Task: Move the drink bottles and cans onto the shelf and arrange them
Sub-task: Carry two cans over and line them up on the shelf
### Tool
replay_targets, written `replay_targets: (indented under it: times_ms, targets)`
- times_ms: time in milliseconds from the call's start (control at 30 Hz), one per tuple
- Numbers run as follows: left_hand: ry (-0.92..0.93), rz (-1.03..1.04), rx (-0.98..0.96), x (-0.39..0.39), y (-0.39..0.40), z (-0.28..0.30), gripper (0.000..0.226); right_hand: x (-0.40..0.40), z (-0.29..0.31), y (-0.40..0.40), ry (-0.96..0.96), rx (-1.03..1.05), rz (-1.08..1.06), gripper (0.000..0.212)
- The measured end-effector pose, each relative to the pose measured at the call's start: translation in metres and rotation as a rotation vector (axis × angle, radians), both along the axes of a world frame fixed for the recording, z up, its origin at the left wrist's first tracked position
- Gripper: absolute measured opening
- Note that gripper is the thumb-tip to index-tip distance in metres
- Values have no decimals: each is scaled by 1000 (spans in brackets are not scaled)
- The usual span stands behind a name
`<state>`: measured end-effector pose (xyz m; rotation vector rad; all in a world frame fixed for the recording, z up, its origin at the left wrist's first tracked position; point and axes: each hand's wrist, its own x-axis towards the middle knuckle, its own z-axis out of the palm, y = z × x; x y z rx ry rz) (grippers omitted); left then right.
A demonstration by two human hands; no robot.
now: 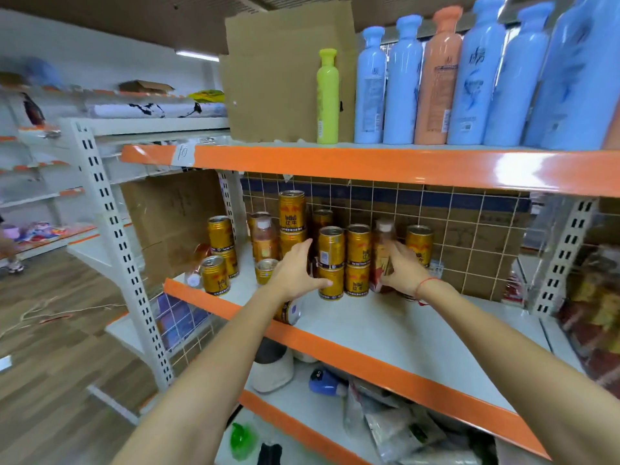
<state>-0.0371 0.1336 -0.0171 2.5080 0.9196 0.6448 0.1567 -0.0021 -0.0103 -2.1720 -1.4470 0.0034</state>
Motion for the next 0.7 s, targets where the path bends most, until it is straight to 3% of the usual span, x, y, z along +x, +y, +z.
replay_targets:
  times_ms: [367,700]
  targets:
    - [-8,-53,-3,49,33,10,92,19,28,41,-94,-69,96,79]
    - [4,-24,-48,77,52,6,90,33,23,79,-119,-198,71,90]
